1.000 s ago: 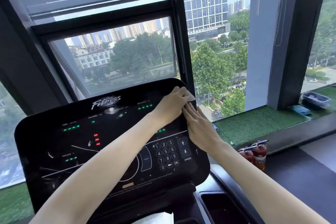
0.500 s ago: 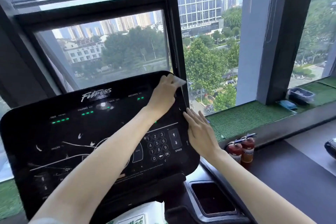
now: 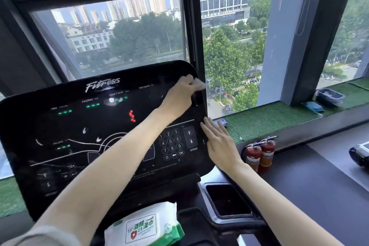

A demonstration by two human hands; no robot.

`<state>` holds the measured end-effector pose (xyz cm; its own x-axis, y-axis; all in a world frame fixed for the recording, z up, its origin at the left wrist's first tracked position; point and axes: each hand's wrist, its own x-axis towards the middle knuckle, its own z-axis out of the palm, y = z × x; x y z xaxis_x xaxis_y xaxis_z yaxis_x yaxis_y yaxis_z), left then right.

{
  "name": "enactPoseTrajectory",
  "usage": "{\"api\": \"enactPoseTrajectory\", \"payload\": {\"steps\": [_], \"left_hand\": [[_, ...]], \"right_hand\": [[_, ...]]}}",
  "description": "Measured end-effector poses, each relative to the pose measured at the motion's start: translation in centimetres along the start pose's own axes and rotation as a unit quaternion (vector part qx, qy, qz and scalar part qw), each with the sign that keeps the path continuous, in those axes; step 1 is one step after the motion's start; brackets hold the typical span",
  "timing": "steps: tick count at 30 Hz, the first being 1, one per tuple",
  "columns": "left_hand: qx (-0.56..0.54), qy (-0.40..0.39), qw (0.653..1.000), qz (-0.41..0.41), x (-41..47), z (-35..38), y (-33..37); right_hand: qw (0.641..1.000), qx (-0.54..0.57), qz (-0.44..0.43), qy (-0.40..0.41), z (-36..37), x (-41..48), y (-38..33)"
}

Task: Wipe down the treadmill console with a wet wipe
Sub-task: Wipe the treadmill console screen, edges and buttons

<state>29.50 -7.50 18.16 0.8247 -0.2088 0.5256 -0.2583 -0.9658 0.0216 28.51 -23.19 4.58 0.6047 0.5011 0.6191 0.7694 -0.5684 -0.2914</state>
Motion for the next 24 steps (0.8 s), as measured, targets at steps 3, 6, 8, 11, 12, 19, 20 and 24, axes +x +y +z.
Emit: {"api": "enactPoseTrajectory", "payload": {"steps": [3, 6, 8, 11, 12, 19, 20, 24], "left_hand": [[0.006, 0.001, 1.000, -0.012, -0.6, 0.5, 0.8], [0.009, -0.097, 0.990, 0.100, -2.3, 1.5, 1.8], [0.003, -0.056, 0.998, 0.036, -1.2, 1.2, 1.2], [-0.014, 0.048, 0.996, -0.072, -0.9, 1.0, 1.3], [-0.002, 0.024, 0.999, -0.046, -1.3, 1.3, 1.6], [-0.023, 0.030, 0.998, -0.059, -1.8, 2.0, 1.6], [-0.027, 0.034, 0.997, -0.066, -2.0, 2.2, 1.9], [0.000, -0.082, 0.995, 0.062, -4.1, 3.1, 3.1]], "right_hand": [[1.000, 0.001, 0.006, 0.003, 0.3, -0.1, -0.4], [1.000, -0.008, 0.001, -0.001, 0.3, -0.1, -0.1], [1.000, -0.010, 0.005, -0.002, 0.3, -0.2, 0.1], [1.000, -0.006, 0.008, -0.003, 0.6, -0.2, -0.1], [1.000, -0.006, 0.006, -0.004, 0.6, -0.2, -0.1], [1.000, -0.025, 0.007, 0.000, 0.6, -0.1, -0.3], [1.000, -0.031, 0.001, -0.004, 0.5, -0.1, -0.3], [0.999, -0.034, -0.004, -0.015, -0.2, -0.5, 0.5]]}}
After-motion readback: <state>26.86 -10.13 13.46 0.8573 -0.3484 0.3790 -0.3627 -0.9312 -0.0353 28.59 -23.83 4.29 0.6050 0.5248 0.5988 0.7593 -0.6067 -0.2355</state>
